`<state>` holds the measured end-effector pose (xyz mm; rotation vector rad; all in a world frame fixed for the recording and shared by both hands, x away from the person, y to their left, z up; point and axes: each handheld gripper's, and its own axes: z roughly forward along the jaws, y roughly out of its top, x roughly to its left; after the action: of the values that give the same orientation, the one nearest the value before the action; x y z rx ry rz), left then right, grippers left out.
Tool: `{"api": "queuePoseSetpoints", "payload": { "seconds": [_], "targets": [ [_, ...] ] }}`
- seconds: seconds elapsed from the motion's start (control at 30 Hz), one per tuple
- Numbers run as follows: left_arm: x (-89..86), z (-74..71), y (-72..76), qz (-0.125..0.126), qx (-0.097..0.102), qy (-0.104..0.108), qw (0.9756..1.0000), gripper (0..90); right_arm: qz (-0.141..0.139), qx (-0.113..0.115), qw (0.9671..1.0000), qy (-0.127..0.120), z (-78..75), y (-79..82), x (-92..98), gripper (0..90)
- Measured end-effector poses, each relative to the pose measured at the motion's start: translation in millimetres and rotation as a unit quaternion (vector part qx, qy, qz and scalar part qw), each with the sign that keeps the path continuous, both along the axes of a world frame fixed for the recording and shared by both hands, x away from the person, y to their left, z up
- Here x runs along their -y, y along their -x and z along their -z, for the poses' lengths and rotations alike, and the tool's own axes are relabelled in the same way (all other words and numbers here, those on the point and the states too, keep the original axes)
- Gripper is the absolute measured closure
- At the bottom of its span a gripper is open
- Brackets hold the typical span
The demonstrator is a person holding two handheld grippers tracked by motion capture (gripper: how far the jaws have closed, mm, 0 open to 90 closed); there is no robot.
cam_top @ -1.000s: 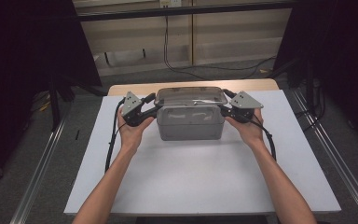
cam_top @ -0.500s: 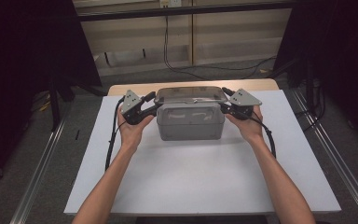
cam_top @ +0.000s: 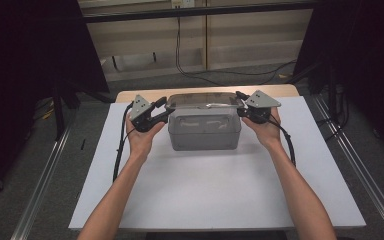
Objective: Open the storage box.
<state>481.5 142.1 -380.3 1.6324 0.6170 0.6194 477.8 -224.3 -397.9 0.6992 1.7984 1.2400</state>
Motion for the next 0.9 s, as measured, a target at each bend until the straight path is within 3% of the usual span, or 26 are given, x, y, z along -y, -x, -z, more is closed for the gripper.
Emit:
{"api": "queuePoseSetpoints", "payload": {
  "seconds": [0.1,0.33,0.63,0.7,0.9],
  "targets": [
    [0.3,1.4,-1.4,-0.003,0.001,-0.001,1.0000,52.9,-0.001,0.001,1.0000,0.002,-0.2,-0.3,0.1,66.1],
    [-2.2,6.9,-9.4,-0.011,-0.002,0.008,0.9999,36.0,-0.001,-0.001,1.0000,-0.003,-0.5,-0.9,0.5,65.7],
    [0.4,12.6,-21.0,-0.013,-0.005,0.010,0.9999,31.5,-0.001,0.000,1.0000,-0.008,-1.3,-2.8,1.2,65.7],
    [8.0,18.9,-27.2,-0.013,-0.014,-0.003,0.9998,29.8,0.000,-0.003,0.9999,-0.015,-3.1,-4.7,1.3,66.1],
    [15.0,21.3,-34.2,-0.010,-0.015,-0.004,0.9998,32.3,0.001,-0.003,0.9999,-0.012,-6.6,-6.7,0.7,66.6]
  ]
}}
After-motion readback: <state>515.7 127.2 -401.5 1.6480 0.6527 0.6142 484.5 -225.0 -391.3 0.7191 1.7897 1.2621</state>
